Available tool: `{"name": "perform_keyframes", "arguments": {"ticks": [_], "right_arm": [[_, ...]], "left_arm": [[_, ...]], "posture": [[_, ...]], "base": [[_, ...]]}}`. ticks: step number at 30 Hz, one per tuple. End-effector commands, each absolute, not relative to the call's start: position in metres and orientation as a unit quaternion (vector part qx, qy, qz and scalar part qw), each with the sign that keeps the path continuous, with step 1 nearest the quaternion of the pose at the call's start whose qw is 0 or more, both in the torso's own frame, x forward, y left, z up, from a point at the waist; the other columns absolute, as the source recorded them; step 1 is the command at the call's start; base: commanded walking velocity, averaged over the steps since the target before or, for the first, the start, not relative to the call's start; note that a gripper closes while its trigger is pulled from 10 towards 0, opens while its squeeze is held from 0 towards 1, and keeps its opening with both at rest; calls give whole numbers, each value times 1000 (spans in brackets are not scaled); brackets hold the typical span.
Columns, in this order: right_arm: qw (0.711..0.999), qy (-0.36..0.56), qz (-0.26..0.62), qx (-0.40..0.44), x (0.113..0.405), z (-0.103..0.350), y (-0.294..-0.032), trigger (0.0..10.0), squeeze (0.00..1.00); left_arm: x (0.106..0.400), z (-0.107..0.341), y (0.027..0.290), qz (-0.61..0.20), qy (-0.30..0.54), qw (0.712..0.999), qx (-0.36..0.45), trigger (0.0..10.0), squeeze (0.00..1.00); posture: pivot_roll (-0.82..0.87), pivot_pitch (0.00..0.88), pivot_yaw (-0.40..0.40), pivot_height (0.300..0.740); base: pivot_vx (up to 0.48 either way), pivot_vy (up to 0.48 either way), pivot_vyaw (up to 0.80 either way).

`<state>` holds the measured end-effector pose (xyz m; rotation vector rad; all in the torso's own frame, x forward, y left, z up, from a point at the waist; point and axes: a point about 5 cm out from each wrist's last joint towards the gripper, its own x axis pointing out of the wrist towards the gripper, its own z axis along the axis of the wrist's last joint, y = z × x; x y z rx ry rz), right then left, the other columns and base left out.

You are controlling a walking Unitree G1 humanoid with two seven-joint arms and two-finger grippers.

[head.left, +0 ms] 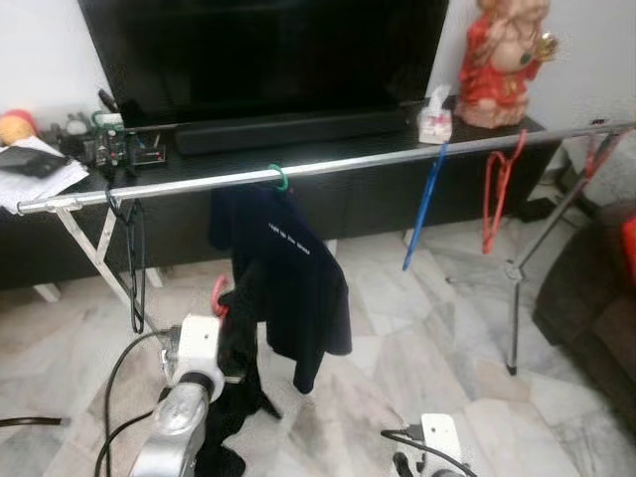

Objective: Hang hanger

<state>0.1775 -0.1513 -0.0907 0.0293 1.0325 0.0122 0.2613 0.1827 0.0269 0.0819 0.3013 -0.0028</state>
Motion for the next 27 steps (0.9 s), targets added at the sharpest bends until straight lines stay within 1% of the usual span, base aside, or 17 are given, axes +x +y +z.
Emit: {"name": "perform_keyframes", "arguments": {"ticks": [1,9,14,17,21,24,25,27], "right_arm": [[870,492,4,11,178,-90,-154,10000,0],[870,493,7,10,178,-90,-154,10000,0],[870,493,6,12,178,-90,-154,10000,0],[871,492,5,13,178,-90,-154,10000,0],[871,490,2,15,178,-90,-154,10000,0],[872,489,0,13,179,-90,-154,10000,0],[873,488,-2,14,179,-90,-154,10000,0],[873,488,-2,14,179,-90,-154,10000,0]], "left_arm": [[265,34,182,0,132,990,48,10000,0],[265,33,181,-2,131,990,47,10000,0],[261,19,188,-3,161,985,57,10000,0],[256,6,194,-6,188,979,79,10000,0],[251,-5,203,4,215,973,87,10000,0],[244,-17,215,-2,245,961,131,10000,0],[241,-21,219,-11,255,954,159,10000,0],[239,-23,221,-17,261,949,177,10000,0]], "posture": [[-101,0,-12,740],[-102,0,-11,740],[-101,0,-10,740],[-102,0,-10,740],[-103,0,-9,740],[-103,0,-9,740],[-103,0,-9,740],[-98,0,-8,740]], "base": [[0,0,0],[0,0,0],[0,0,0],[0,0,0],[0,0,0],[0,0,0],[0,0,0],[0,0,0]]}}
